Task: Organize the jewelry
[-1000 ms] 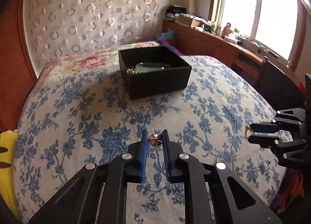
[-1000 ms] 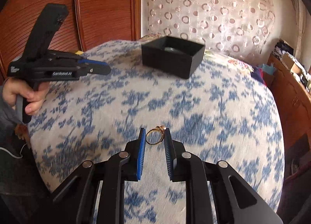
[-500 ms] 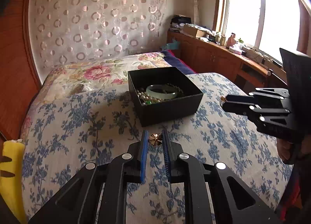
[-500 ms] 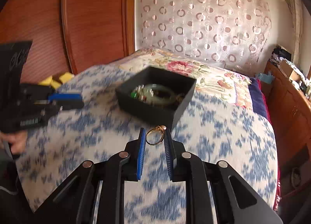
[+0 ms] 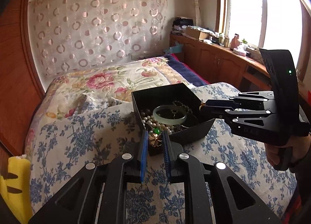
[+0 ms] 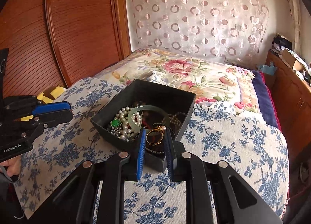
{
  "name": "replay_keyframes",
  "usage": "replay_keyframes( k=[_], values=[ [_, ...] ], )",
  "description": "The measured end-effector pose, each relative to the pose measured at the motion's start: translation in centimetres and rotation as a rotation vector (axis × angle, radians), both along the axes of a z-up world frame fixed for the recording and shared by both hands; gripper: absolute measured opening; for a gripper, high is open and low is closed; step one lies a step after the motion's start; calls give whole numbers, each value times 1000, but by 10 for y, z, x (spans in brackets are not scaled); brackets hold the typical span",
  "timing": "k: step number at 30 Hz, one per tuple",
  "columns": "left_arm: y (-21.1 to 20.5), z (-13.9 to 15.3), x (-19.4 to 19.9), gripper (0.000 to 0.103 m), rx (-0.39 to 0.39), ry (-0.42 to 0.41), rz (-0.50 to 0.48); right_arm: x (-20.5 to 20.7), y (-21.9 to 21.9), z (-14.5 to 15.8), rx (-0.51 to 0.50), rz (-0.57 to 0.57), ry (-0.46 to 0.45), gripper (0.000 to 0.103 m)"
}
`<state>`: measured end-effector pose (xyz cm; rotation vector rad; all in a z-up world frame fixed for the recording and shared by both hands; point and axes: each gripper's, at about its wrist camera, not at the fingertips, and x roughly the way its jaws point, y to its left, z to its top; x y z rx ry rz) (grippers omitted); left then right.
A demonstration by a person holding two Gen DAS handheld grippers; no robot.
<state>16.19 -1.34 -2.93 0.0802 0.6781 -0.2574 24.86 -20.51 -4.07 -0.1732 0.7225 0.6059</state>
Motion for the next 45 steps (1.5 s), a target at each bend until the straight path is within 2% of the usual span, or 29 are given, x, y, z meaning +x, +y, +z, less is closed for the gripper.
replay_keyframes(
  k=[3,4,5,22,24,25,26,28,33,35,36,38,41,45],
  values=[
    [-1,-2,8,14,-3,14,2,3,1,-1,-7,-1,5,23],
    [-1,-3,10,14,-4,19,2,5,1,-1,-16,-5,9,34],
    [-1,-3,11,14,-3,20,3,5,2,-1,-26,-9,8,41],
    [-23,-4,45,15,-3,21,7,-17,-20,4,-4,-21,-23,41],
    [-25,-2,45,26,-3,14,13,-19,-24,4,2,-29,-24,41],
    [-25,-2,45,36,-4,8,17,-20,-25,4,7,-34,-23,42],
    [-25,-1,44,41,-6,1,19,-21,-26,5,14,-39,-22,44],
    [-24,-3,41,42,-7,-2,23,-24,-26,6,24,-49,-24,45],
    [-21,-6,32,68,1,-12,44,-31,-28,13,34,-63,-47,49],
    [-17,-6,26,83,4,-20,61,-35,-29,14,37,-78,-56,59],
    [-15,-6,23,85,5,-25,68,-35,-30,15,37,-90,-61,62],
    [-10,-5,15,94,8,-35,83,-37,-33,18,41,-118,-72,79],
    [-2,-3,4,95,9,-48,109,-40,-37,20,53,-153,-91,98],
    [5,2,-13,95,0,-60,138,-47,-41,21,45,-220,-111,100]
  ],
)
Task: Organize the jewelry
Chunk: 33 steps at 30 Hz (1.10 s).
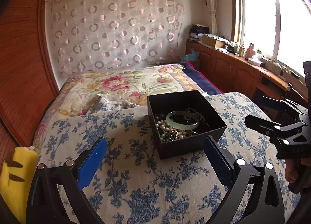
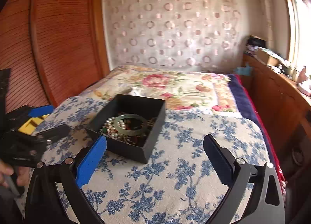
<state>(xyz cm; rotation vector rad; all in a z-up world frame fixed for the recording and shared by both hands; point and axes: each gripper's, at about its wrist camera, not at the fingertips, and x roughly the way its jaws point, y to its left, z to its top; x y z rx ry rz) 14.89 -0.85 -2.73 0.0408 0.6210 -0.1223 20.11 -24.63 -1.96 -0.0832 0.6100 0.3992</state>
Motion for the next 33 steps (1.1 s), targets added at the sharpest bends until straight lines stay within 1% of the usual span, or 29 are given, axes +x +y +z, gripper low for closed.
replay_keyframes(
  k=[2,6,12,18,22,27,33],
  values=[
    [1,2,-10,95,4,3,5,-4,-1,2,-4,-22,-8,100],
    [1,8,-31,95,9,-3,17,-21,-7,8,31,-59,-24,100],
    [-1,16,-59,95,3,-20,39,-53,-14,19,75,-56,-62,100],
    [2,25,-82,95,2,-37,85,-84,-15,31,53,-66,-123,100],
    [6,28,-93,95,-9,-49,101,-104,-18,33,50,-78,-148,100],
    [9,31,-102,95,-7,-69,120,-116,-22,33,57,-89,-150,100],
    [11,30,-105,95,-16,-71,131,-116,-22,30,54,-91,-142,100]
  ],
)
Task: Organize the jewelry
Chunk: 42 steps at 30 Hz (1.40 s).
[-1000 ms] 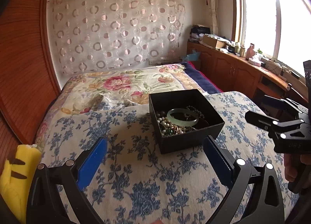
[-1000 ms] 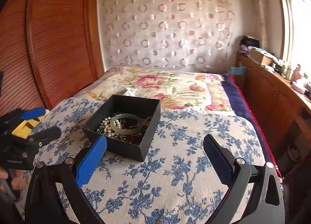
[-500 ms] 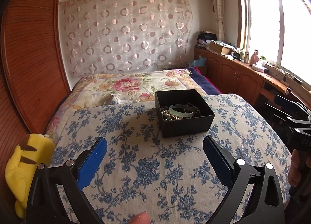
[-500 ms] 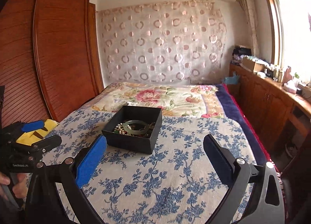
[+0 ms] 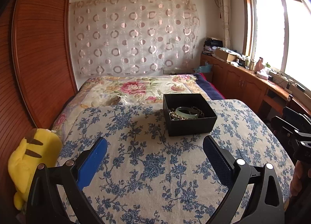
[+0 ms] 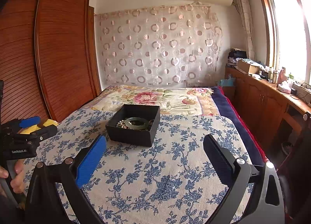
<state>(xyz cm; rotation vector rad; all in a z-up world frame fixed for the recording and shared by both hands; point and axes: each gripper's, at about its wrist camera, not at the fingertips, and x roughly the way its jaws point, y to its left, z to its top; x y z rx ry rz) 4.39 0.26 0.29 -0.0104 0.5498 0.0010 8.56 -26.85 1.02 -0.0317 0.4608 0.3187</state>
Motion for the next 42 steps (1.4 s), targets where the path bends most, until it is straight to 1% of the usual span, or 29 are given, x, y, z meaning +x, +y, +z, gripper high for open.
replay_keyframes(
  k=[7,42],
  values=[
    [-1,-1,-1,95,-3,0,-6,1,2,-5,2,0,6,100],
    [-8,6,-11,95,-8,-26,-22,-1,2,-8,5,-2,7,100]
  ],
)
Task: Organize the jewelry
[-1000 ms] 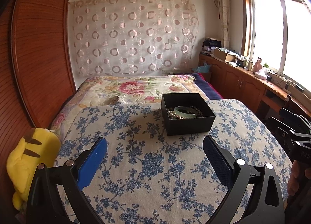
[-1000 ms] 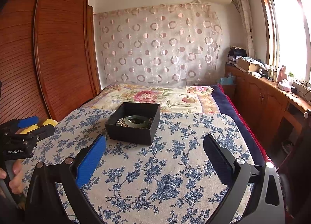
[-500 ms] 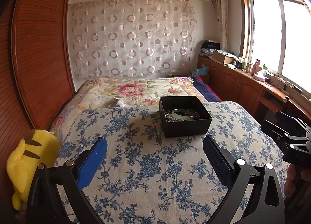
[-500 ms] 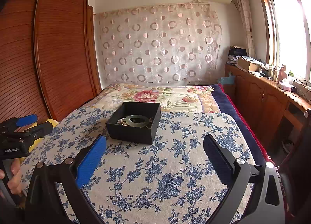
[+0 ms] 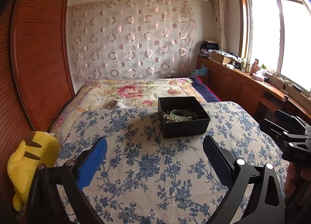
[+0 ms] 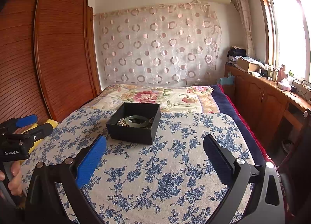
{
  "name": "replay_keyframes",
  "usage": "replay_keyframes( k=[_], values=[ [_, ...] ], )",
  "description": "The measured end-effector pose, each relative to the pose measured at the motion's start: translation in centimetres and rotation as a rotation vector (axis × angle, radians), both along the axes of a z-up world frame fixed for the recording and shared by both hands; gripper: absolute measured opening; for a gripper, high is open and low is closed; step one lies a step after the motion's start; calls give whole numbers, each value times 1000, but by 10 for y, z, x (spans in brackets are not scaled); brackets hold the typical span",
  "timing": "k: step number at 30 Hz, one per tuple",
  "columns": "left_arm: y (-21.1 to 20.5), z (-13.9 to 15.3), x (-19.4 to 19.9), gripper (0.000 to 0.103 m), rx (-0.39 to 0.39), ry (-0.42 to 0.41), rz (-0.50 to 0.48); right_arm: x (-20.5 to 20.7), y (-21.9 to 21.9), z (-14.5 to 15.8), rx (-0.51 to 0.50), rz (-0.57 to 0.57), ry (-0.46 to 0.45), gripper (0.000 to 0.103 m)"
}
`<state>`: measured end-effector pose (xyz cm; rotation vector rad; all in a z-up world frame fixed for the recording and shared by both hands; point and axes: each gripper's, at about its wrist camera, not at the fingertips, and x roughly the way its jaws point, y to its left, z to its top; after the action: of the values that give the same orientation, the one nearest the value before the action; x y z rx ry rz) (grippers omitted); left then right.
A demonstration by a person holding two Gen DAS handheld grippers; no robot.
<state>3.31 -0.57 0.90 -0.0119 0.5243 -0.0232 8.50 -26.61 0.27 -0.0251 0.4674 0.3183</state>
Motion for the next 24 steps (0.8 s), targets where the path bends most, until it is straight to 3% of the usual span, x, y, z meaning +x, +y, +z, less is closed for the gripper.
replay_keyframes(
  k=[24],
  values=[
    [0,4,-5,95,5,-13,0,-5,0,4,-2,-8,-5,100]
  ],
)
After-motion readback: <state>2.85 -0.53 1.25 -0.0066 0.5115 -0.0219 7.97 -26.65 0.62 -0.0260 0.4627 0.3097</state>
